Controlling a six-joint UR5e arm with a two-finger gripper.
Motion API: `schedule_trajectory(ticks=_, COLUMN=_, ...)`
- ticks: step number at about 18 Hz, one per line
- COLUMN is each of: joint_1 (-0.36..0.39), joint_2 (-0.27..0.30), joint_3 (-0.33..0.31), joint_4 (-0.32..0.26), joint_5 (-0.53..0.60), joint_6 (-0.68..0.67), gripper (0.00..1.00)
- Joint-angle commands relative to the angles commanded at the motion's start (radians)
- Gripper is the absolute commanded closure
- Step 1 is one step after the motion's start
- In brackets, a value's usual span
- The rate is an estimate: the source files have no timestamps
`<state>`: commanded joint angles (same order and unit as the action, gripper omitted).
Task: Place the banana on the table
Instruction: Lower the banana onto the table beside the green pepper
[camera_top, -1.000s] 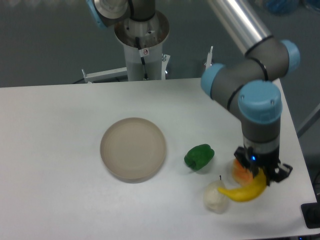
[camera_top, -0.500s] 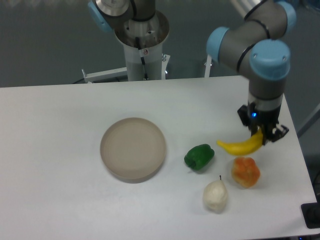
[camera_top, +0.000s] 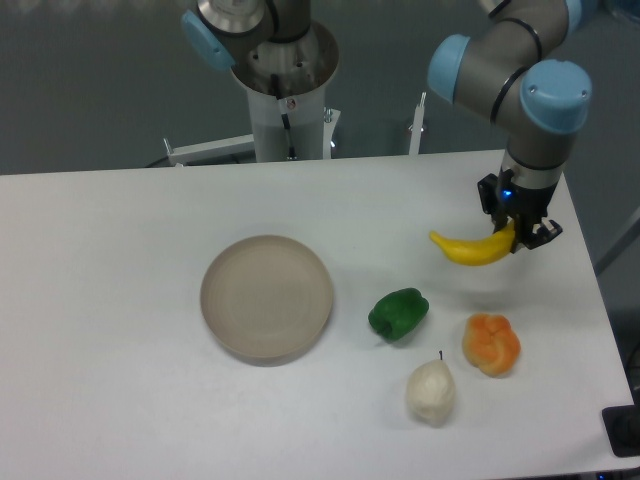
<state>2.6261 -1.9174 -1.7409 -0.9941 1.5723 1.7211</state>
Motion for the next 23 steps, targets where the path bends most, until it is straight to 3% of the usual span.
schedule_trajectory(ticks=7, joint_1=0.0, joint_2=-0.048, joint_3=-0.017, joint_4=0.041, joint_5=0.002, joint_6=0.101, gripper=0.66)
schedule_trajectory(ticks=10, joint_1=-0.009, joint_2=-0.077, joint_3=-0.02, joint_4=0.086, joint_5=0.0, joint_6=0.087, gripper=0.66)
schedule_trajectory(ticks=17, joint_1=-0.015, joint_2=-0.112, joint_3=-0.025, joint_4=0.089, joint_5=0.0, joint_6=-0.069, gripper=0.66)
schedule_trajectory(ticks=23, joint_1=-0.017, joint_2=-0.121, joint_3=-0.028, joint_4=0.089, joint_5=0.0, joint_6=-0.074, gripper=0.66)
